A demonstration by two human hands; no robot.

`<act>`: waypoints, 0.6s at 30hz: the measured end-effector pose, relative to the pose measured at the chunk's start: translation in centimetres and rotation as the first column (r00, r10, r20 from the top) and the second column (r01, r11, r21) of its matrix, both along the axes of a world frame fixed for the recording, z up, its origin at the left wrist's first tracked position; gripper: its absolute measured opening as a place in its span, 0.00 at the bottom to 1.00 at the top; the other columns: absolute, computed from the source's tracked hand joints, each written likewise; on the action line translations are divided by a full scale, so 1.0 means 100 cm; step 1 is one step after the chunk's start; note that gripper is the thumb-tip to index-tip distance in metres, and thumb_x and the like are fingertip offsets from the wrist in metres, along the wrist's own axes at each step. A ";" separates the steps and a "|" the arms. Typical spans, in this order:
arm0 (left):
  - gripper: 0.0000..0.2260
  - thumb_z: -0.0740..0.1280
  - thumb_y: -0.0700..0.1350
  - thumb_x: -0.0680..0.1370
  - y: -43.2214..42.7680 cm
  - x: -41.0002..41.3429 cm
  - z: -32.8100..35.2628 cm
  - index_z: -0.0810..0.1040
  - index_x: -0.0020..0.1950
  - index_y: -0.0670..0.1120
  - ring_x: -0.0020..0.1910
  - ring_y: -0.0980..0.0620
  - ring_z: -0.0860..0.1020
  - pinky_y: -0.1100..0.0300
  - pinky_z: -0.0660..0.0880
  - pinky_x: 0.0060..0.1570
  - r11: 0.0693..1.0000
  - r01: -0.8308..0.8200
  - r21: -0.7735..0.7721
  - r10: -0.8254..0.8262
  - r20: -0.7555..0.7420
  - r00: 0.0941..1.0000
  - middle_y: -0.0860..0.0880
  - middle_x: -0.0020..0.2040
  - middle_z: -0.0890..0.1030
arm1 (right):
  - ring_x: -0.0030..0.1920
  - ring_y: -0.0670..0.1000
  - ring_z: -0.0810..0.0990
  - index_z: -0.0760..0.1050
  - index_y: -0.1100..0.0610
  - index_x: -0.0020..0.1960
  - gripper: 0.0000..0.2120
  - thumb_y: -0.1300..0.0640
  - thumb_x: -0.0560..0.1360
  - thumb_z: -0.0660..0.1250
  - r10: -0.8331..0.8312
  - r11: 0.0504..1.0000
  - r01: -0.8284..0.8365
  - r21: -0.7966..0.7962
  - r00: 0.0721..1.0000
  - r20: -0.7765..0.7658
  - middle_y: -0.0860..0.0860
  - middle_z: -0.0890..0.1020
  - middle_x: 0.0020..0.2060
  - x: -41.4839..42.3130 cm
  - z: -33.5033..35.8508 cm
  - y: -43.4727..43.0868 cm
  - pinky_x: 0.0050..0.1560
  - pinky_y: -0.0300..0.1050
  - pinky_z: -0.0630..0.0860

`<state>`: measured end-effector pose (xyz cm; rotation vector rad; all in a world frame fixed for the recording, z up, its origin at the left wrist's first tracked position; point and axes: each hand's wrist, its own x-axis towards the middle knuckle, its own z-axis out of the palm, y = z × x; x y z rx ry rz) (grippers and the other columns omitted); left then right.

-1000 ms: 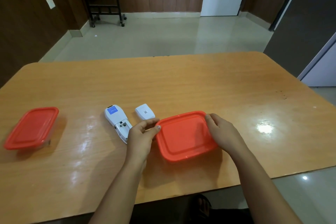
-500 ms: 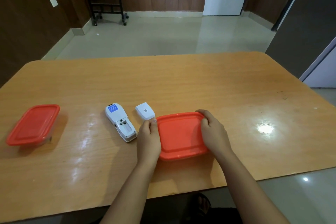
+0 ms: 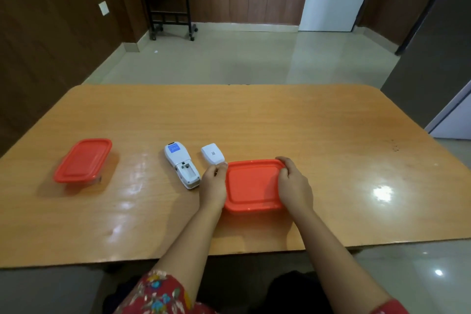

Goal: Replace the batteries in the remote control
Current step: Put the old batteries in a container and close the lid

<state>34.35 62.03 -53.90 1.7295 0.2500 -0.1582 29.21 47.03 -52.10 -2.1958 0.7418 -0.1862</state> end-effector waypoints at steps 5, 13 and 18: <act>0.21 0.55 0.59 0.79 0.012 -0.030 0.025 0.71 0.60 0.44 0.49 0.49 0.74 0.55 0.69 0.49 0.995 -0.065 0.080 0.072 -0.082 0.994 0.49 0.50 0.76 | 0.60 0.60 0.76 0.63 0.48 0.71 0.22 0.42 0.80 0.50 -0.017 0.998 0.019 0.066 1.000 -0.025 0.57 0.77 0.62 -0.014 0.013 -0.007 0.55 0.53 0.73; 0.16 0.62 0.36 0.77 -0.001 -0.069 0.025 0.72 0.65 0.45 0.51 0.47 0.79 0.53 0.79 0.49 0.995 0.006 -0.102 -0.019 -0.122 0.992 0.44 0.59 0.77 | 0.38 0.52 0.80 0.67 0.57 0.67 0.19 0.61 0.77 0.63 0.018 0.844 -0.052 0.534 0.997 0.068 0.51 0.79 0.46 -0.056 0.011 -0.035 0.39 0.47 0.81; 0.16 0.62 0.33 0.77 -0.085 -0.038 0.048 0.73 0.65 0.39 0.38 0.50 0.78 0.57 0.78 0.43 0.960 0.107 -0.258 -0.127 -0.061 0.990 0.44 0.48 0.78 | 0.38 0.50 0.77 0.71 0.59 0.66 0.18 0.62 0.77 0.63 -0.267 0.787 0.071 0.613 0.935 0.234 0.57 0.79 0.53 -0.040 0.019 -0.108 0.36 0.42 0.76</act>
